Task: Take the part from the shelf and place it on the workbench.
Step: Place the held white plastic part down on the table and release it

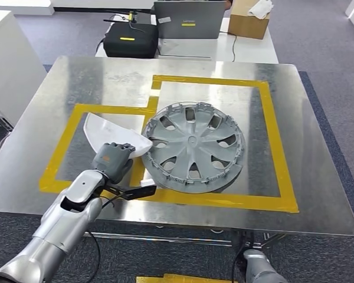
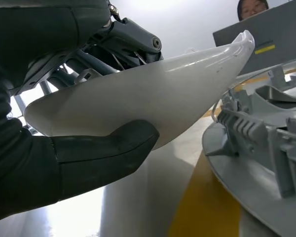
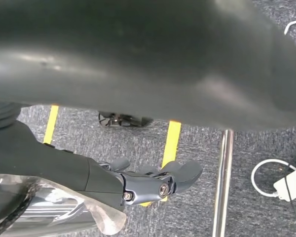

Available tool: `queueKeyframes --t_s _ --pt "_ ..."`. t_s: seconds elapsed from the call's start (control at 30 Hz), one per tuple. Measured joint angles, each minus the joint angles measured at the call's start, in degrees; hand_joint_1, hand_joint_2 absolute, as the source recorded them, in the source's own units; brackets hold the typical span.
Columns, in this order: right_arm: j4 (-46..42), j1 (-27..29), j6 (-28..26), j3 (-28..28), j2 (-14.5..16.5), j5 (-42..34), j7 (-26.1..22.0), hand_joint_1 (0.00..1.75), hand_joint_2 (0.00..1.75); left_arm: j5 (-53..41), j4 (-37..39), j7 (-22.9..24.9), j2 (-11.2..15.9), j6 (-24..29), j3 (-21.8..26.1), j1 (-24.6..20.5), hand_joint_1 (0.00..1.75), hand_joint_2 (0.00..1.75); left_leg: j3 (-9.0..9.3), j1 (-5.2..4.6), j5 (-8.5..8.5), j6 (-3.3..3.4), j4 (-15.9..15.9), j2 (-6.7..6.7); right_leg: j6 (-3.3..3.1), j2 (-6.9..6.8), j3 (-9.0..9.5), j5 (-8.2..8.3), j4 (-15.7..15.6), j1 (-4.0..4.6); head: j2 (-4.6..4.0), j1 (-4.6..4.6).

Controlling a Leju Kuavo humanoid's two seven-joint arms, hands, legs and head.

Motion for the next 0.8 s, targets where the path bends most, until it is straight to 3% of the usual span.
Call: queueKeyframes --t_s 0.27,0.47,0.8 --pt "0.00 0.12 0.18 0.63 -0.02 -2.36 4.75 0.00 0.00 -0.07 0.62 2.41 -0.74 3.40 -0.17 1.31 1.75 1.75 -0.02 0.00 0.00 0.00 0.00 -0.01 0.00 -0.03 -0.02 -0.01 0.00 0.00 0.00 0.00" --pt "-0.02 1.00 -1.46 3.21 -0.10 -3.73 -5.30 0.00 0.00 -0.51 -3.24 3.13 -0.75 4.05 1.17 4.93 1.75 1.75 -0.11 0.00 0.00 0.01 0.00 -0.05 0.00 -0.14 -0.07 -0.03 0.00 -0.01 0.00 0.01" --pt "-0.07 1.64 -2.54 5.12 -0.20 -4.72 -8.51 0.00 0.00 -0.82 -7.62 3.39 -0.19 3.63 2.52 7.77 1.75 1.75 -0.30 -0.01 0.00 0.01 -0.01 -0.14 0.01 -0.26 -0.26 -0.07 0.03 -0.02 0.00 0.01"
